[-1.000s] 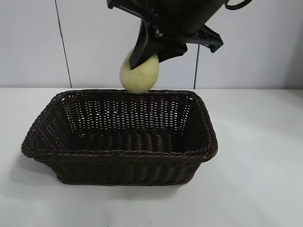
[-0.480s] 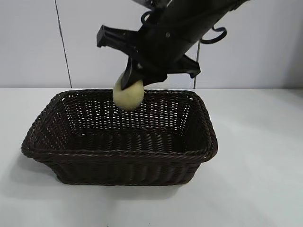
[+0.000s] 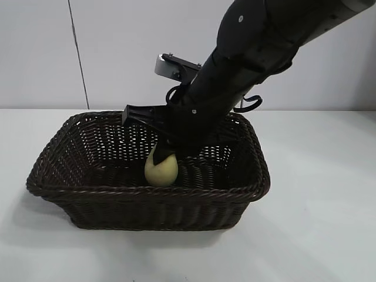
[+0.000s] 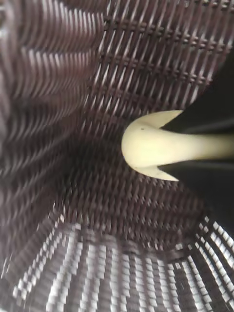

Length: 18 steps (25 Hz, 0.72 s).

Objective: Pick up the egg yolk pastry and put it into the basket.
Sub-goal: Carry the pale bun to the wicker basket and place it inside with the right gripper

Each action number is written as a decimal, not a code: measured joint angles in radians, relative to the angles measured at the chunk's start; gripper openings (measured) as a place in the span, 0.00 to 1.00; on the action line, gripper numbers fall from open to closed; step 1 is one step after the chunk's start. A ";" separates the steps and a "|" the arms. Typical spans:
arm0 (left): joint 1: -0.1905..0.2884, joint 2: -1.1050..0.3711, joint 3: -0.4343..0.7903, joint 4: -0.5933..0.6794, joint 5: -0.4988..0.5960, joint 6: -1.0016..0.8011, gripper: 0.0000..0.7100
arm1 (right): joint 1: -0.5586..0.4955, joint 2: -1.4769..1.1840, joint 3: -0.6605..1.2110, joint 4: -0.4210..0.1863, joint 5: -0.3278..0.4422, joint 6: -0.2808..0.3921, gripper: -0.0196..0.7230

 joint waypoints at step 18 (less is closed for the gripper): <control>0.000 0.000 0.000 0.000 0.000 0.000 0.80 | -0.006 -0.031 -0.320 -0.191 0.442 0.106 0.72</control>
